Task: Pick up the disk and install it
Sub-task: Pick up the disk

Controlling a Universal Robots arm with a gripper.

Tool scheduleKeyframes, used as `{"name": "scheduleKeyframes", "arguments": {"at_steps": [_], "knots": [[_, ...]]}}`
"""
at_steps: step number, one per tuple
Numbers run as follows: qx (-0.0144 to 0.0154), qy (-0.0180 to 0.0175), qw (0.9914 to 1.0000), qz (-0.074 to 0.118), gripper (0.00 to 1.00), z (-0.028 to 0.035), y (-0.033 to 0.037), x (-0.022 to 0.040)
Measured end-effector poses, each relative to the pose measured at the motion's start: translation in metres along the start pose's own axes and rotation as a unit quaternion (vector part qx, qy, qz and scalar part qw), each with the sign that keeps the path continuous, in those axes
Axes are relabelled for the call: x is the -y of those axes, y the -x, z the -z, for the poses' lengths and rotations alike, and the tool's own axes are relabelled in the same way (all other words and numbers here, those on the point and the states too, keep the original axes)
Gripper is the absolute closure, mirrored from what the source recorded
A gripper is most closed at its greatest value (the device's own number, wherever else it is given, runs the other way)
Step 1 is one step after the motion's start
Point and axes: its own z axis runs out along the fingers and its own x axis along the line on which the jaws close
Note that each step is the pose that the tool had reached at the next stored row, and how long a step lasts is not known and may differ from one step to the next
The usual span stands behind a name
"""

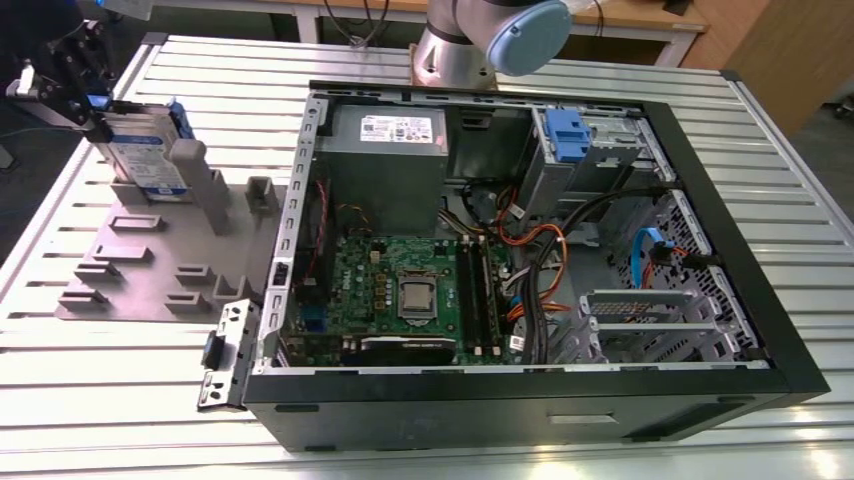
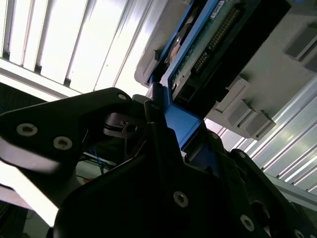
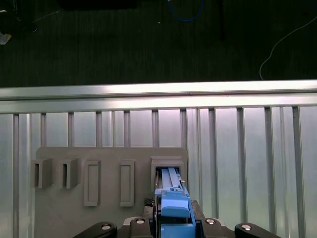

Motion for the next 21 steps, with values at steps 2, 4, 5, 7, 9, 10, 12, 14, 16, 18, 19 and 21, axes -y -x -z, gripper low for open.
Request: {"name": "scheduleKeyframes", "arguments": {"at_steps": [2,4,5,7,9,10,12,14,16,18,19,21], "knots": [[0.0000,0.0000,1.00000,0.000,0.63,0.0000,0.0000,0.0000],[-0.0001,0.0000,1.00000,0.000,0.63,0.0000,0.0000,0.0000],[-0.0001,0.0000,1.00000,0.000,0.63,0.0000,0.0000,0.0000],[-0.0001,0.0000,1.00000,0.000,0.63,0.0001,0.0000,0.0000],[0.0000,-0.0001,1.00000,0.000,0.63,0.0002,0.0000,0.0000],[-0.0001,0.0000,1.00000,0.000,0.63,0.0005,0.0000,0.0000],[-0.0001,0.0000,1.00000,0.000,0.63,0.0012,0.0000,0.0000],[-0.0001,0.0000,1.00000,0.000,0.63,0.0022,0.0000,-0.0001],[-0.0001,0.0000,1.00000,0.000,0.63,0.0034,0.0000,-0.0001],[-0.0001,0.0000,1.00000,0.000,0.63,0.0047,0.0000,-0.0001],[-0.0001,0.0000,1.00000,0.000,0.63,0.0052,0.0001,-0.0001],[-0.0001,0.0000,1.00000,0.000,0.63,0.0063,0.0000,-0.0001]]}}
